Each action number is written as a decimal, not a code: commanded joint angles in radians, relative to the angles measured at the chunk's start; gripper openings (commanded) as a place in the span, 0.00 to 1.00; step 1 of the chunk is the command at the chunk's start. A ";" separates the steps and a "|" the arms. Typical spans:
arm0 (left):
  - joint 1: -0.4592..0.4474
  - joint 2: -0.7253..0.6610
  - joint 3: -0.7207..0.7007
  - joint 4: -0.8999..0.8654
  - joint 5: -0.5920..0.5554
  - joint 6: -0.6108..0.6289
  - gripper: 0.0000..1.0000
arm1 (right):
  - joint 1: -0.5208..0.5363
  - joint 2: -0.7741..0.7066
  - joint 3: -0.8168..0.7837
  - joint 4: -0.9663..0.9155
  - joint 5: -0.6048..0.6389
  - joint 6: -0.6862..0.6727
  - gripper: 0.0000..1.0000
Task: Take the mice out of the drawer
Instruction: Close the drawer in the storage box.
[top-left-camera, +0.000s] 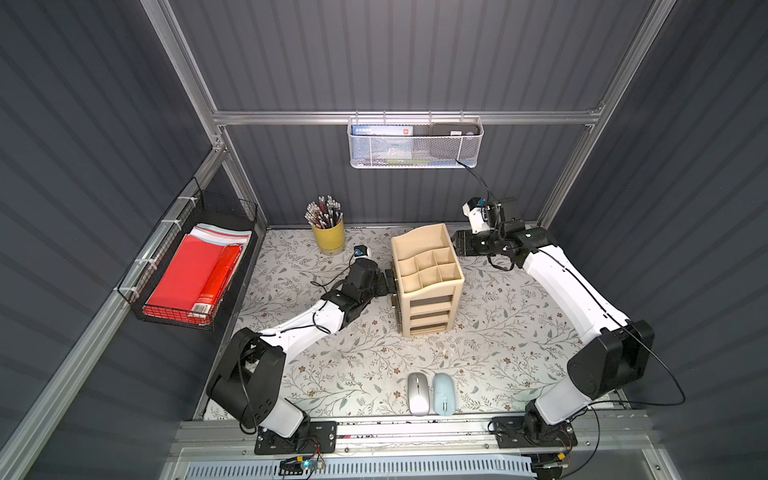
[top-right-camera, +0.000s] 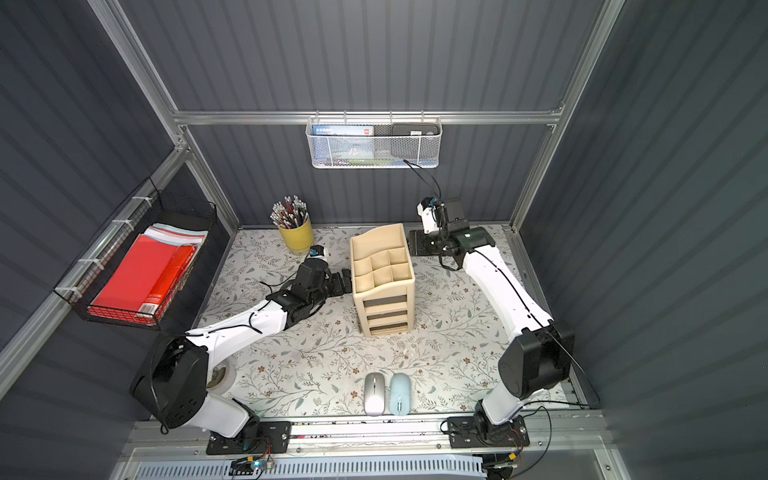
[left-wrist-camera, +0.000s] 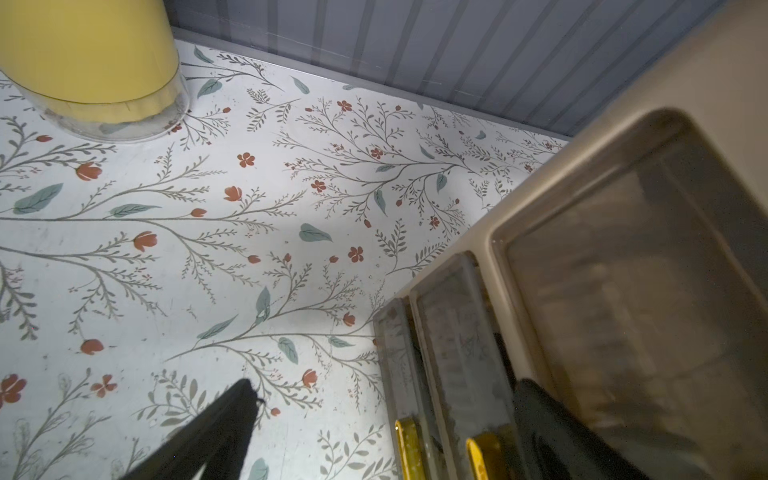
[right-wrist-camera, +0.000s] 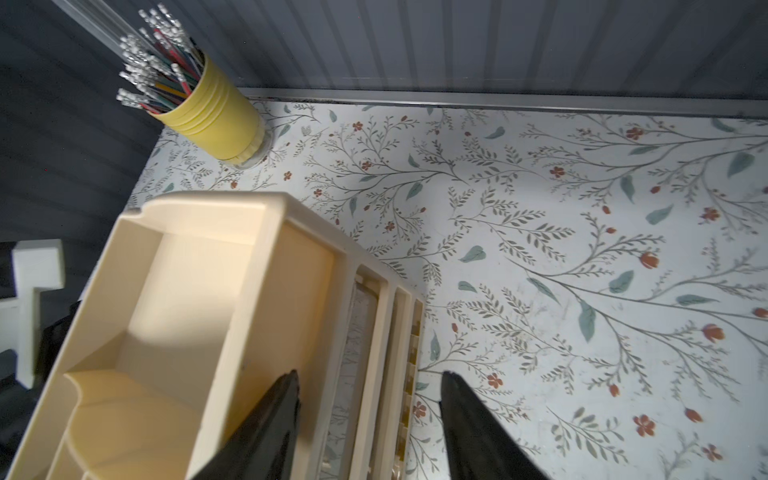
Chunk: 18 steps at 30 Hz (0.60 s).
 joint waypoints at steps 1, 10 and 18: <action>-0.028 0.013 0.051 0.034 0.022 0.034 0.99 | -0.015 -0.026 0.014 0.005 0.100 0.037 0.65; -0.007 -0.058 0.025 -0.094 -0.106 0.030 0.99 | -0.090 0.023 0.175 -0.030 -0.030 0.044 0.72; 0.172 -0.050 0.057 -0.163 0.119 0.007 0.99 | -0.015 0.065 0.223 -0.089 -0.014 0.014 0.71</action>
